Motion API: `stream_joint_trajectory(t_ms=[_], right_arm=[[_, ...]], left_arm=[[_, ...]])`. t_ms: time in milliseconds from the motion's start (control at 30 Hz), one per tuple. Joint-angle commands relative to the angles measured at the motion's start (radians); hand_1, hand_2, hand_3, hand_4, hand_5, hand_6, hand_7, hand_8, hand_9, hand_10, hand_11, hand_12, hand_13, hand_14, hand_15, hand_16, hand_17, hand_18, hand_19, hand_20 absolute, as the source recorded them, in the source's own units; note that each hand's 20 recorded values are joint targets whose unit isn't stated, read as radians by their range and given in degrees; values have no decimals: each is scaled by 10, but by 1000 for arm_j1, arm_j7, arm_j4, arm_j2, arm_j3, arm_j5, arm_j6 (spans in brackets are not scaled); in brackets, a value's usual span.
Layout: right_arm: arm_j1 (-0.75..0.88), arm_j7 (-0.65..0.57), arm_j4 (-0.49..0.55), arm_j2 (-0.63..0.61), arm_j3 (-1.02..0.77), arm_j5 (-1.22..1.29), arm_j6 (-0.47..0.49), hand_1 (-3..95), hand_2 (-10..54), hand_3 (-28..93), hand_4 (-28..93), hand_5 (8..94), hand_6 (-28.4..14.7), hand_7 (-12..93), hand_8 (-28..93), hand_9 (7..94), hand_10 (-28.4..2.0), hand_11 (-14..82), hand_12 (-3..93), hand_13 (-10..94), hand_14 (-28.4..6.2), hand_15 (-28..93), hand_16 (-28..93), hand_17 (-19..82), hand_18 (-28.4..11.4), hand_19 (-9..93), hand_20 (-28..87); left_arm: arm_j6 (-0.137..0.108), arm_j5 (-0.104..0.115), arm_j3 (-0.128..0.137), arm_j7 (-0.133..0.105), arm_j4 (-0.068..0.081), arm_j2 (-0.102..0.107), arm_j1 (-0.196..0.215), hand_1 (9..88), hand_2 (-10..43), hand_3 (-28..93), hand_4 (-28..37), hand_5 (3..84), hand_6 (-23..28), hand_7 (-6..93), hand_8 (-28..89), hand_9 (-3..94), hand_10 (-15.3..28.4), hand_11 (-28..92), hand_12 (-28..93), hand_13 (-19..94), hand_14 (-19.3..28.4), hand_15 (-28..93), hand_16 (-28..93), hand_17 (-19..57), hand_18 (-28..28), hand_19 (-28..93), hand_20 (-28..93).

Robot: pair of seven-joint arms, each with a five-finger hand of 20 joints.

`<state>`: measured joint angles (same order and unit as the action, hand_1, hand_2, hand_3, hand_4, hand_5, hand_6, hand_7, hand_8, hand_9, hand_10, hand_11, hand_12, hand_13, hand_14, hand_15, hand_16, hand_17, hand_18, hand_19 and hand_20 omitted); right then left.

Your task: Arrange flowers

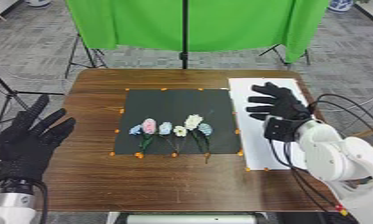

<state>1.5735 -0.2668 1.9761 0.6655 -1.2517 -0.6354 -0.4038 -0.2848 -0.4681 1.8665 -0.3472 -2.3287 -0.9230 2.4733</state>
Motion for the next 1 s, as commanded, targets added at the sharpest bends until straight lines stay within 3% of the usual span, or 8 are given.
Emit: stream_joint_trajectory(t_ms=[33,133,600,833,933,1000], right_arm=[[-18,16,2,1,8,13,25,202,-16,772,-283,453,0,163,-131,495,-137,128,131,421,-178,388,119,68,-264,536,101],[-15,28,3,-1,8,24,30,201,-14,771,-283,453,1,163,-131,495,-136,127,130,419,-178,383,118,68,-263,533,103],[-16,56,5,-5,22,53,64,186,13,766,-283,445,5,154,-130,484,-132,102,127,410,-184,326,121,45,-274,527,103],[-22,68,7,-8,37,65,57,179,22,766,-283,448,8,156,-131,486,-130,100,127,409,-185,323,127,42,-273,527,101],[-12,60,12,-6,33,55,68,178,23,765,-283,448,8,156,-132,486,-129,100,128,409,-186,322,128,41,-272,527,100],[-17,52,9,-1,33,53,77,176,24,766,-283,448,8,156,-132,487,-128,99,128,409,-185,323,129,40,-272,527,100]], left_arm=[[-16,13,-16,3,14,0,-8,172,60,757,-283,278,26,147,-106,281,171,207,125,221,257,450,-59,-102,252,514,154],[-17,16,-23,2,17,3,-16,173,60,756,-283,275,26,145,-106,275,166,197,121,221,254,436,-65,-102,250,499,144],[-5,16,5,25,19,3,-20,173,65,755,-283,273,29,147,-107,282,168,190,119,231,251,410,-56,-86,248,499,122],[-15,23,1,12,24,16,-29,174,64,757,-283,277,29,143,-105,289,170,193,120,244,263,438,-53,-70,265,551,130],[-8,20,10,18,21,14,-25,174,64,757,-283,276,29,142,-105,282,168,188,118,248,264,441,-57,-71,266,551,126],[-17,18,11,3,10,14,-7,175,65,757,-283,274,28,144,-104,283,167,187,119,276,276,471,-61,-73,266,541,115]])
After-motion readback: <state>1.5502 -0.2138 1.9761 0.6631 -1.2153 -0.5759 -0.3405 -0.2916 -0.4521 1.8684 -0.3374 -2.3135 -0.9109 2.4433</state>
